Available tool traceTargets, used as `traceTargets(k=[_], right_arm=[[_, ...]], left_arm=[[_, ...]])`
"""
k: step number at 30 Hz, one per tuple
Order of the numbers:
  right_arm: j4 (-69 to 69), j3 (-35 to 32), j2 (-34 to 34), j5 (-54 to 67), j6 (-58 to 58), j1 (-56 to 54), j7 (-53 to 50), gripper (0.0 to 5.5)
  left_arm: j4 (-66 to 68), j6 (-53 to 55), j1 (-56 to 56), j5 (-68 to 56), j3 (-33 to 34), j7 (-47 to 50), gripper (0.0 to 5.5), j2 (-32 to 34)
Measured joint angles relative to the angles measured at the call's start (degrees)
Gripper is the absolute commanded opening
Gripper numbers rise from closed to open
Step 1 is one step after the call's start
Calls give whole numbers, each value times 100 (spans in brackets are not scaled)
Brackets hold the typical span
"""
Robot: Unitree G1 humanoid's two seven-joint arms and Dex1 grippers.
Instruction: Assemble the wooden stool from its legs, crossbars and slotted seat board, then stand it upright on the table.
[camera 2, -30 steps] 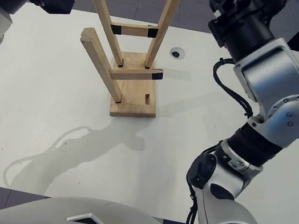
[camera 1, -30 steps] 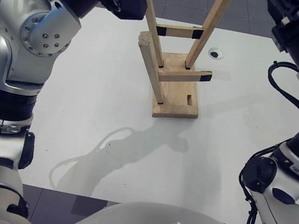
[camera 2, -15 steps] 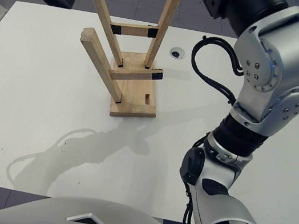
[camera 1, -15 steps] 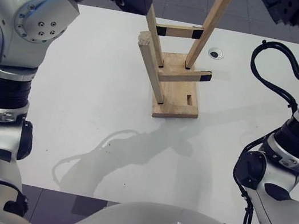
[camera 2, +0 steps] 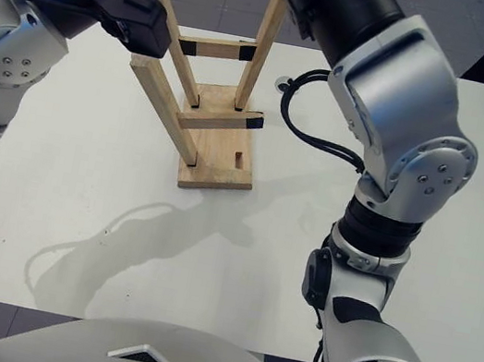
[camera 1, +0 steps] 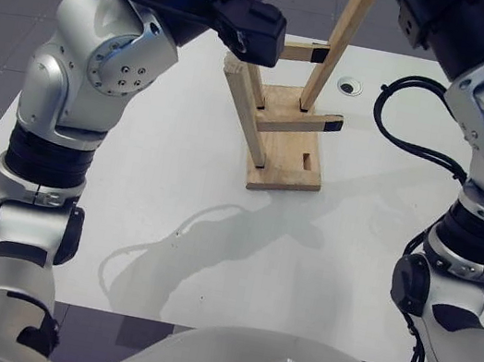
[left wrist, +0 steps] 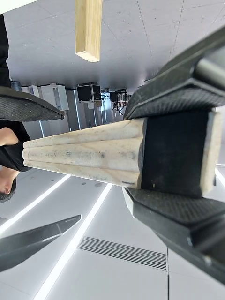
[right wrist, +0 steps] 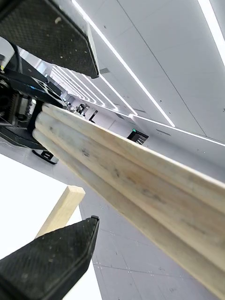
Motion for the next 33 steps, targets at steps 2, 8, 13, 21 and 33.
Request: traceTargets(k=[2,8,13,21,33], right_arm=[[77,-9,141,26,-115,-1,-16,550],[262,-205,530,476,-629,-148,-365,550],[262,-215,694,563,-868,-262,-579,550],[299,-114,835,523,-904,-348,-579,550],[542,-41,1057,-10,-896,-374,-195,457]], left_arm=[[-43,14,0,13,1,0,207,-24],[-227,59,28,74,75,80,207,-64],[-234,64,32,247,70,113,207,-119],[-9,102,-5,357,47,117,207,-259],[89,104,-172,351,-8,131,207,-484]])
